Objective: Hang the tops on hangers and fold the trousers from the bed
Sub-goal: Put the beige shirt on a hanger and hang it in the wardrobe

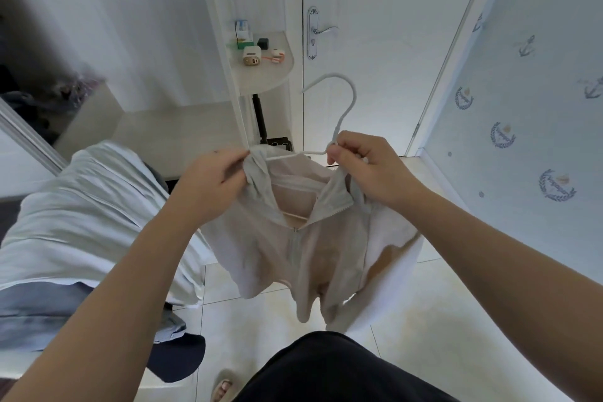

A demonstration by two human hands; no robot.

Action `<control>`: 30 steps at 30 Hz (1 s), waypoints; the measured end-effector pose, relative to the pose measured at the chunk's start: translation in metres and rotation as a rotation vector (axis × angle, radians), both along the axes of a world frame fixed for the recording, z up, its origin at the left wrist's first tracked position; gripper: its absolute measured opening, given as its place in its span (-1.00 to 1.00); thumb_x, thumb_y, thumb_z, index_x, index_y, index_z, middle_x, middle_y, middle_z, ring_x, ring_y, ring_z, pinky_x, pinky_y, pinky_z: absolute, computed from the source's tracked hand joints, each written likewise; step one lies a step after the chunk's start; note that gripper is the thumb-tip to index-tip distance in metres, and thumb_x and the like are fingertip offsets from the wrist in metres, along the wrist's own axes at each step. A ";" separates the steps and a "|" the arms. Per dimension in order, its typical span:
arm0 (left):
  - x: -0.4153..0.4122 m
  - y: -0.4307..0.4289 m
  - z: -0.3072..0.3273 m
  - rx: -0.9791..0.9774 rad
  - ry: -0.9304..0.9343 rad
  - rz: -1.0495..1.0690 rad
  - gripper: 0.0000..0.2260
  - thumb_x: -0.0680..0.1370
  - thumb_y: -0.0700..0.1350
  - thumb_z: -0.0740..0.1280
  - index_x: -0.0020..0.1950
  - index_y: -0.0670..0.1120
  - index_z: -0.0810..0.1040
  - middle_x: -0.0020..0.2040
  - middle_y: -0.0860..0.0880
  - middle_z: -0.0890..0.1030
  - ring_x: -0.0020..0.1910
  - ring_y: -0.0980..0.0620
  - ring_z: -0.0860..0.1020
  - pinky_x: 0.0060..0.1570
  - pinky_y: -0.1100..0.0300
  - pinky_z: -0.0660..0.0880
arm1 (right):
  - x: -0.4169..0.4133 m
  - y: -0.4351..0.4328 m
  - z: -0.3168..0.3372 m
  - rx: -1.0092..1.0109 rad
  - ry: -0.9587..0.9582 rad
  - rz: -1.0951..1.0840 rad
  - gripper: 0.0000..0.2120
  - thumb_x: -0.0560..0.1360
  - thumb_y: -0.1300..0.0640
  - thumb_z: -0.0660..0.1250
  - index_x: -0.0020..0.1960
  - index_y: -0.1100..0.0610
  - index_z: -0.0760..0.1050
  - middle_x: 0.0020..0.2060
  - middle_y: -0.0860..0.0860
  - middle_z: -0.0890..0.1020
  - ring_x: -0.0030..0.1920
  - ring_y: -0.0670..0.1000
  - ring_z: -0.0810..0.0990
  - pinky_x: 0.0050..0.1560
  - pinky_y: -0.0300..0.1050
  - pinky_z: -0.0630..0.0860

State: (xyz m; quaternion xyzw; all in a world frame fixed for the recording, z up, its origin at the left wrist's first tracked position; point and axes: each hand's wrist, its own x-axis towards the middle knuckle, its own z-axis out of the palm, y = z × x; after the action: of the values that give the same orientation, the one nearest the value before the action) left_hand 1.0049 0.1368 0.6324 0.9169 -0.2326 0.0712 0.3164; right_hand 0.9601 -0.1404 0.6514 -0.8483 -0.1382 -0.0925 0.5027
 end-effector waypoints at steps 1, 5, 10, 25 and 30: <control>-0.001 -0.003 -0.001 0.001 0.036 -0.036 -0.81 0.57 -0.07 0.21 -0.06 -0.14 0.57 -0.19 -0.06 0.61 -0.17 -0.09 0.52 -0.09 -0.10 0.49 | 0.000 0.001 -0.002 -0.018 0.011 0.009 -0.76 0.63 0.13 0.28 -0.20 0.15 0.53 -0.37 -0.08 0.53 -0.31 -0.15 0.41 -0.23 -0.35 0.33; -0.007 -0.021 -0.004 -0.125 0.122 -0.058 -0.76 0.64 -0.15 0.19 -0.21 0.02 0.47 -0.33 0.01 0.50 -0.32 0.02 0.41 -0.24 0.05 0.37 | 0.002 0.006 -0.007 -0.045 0.024 0.050 -0.76 0.63 0.14 0.28 -0.17 0.20 0.56 -0.41 -0.24 0.50 -0.34 -0.23 0.42 -0.21 -0.41 0.34; -0.012 -0.032 -0.009 -0.044 0.077 -0.041 -0.71 0.64 -0.11 0.15 -0.28 0.09 0.32 -0.40 0.09 0.45 -0.40 0.09 0.37 -0.34 0.11 0.30 | 0.009 0.006 0.006 -0.316 0.053 0.085 -0.64 0.69 -0.02 0.15 -0.12 0.05 0.62 -0.43 -0.27 0.57 -0.34 -0.24 0.52 -0.24 -0.39 0.36; 0.003 -0.002 0.007 -0.221 -0.021 0.170 -0.64 0.43 0.21 0.11 -0.34 -0.06 0.23 -0.45 0.06 0.22 -0.43 0.10 0.22 -0.34 0.09 0.15 | 0.025 -0.013 0.020 -0.282 0.261 0.140 -0.38 0.32 -0.48 0.31 0.29 -0.24 0.40 0.05 -0.19 0.58 0.04 -0.20 0.59 0.05 -0.20 0.49; 0.020 0.019 0.018 -0.142 -0.082 0.374 -0.60 0.52 0.14 0.10 -0.31 -0.16 0.33 -0.41 -0.11 0.41 -0.35 -0.09 0.42 -0.30 -0.01 0.31 | 0.020 -0.039 -0.005 -0.307 0.057 0.001 -0.80 0.63 -0.05 0.26 -0.14 -0.07 0.54 -0.27 -0.12 0.59 -0.24 -0.13 0.50 -0.20 -0.21 0.35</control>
State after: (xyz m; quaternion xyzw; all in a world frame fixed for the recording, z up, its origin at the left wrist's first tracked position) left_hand 1.0246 0.1555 0.6502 0.9159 -0.0655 0.1823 0.3516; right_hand 0.9803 -0.1796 0.6466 -0.9175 -0.1369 -0.0461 0.3707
